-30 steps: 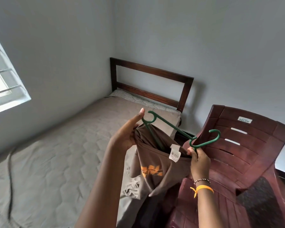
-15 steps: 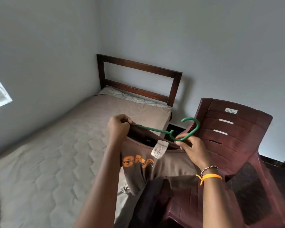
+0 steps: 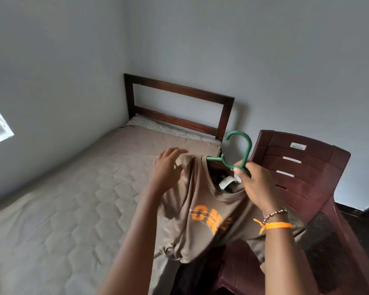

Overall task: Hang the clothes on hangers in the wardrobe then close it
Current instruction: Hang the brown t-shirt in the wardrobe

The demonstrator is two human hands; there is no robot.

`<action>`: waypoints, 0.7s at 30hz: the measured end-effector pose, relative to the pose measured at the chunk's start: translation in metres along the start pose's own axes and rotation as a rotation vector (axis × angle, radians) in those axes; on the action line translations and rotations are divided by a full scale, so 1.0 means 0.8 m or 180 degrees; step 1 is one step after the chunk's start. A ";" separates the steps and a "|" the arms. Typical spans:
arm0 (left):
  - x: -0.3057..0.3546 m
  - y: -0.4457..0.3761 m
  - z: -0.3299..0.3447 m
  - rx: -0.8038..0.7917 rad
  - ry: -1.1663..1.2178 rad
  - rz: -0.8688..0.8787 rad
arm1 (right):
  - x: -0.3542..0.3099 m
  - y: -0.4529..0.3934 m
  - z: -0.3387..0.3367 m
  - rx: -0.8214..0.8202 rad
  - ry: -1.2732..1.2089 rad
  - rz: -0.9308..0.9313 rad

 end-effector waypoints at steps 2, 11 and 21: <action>-0.009 -0.008 -0.005 -0.0132 -0.0115 -0.0004 | -0.001 0.002 -0.010 0.0180 -0.0364 0.0136; 0.004 -0.054 -0.021 0.0537 0.0648 0.0721 | 0.005 0.018 -0.052 0.0442 -0.1527 0.0667; 0.028 -0.108 -0.034 0.0236 0.0108 0.0742 | -0.001 0.036 -0.086 0.0043 -0.1675 0.1042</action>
Point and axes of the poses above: each hand's wrist, its own y-axis away from the middle knuckle, its own z-axis out of the palm, x = y × z, the point moved 3 cm from there along -y, towards the middle knuckle, and after that the axes turned 5 degrees about x, right-handed, at the moved point
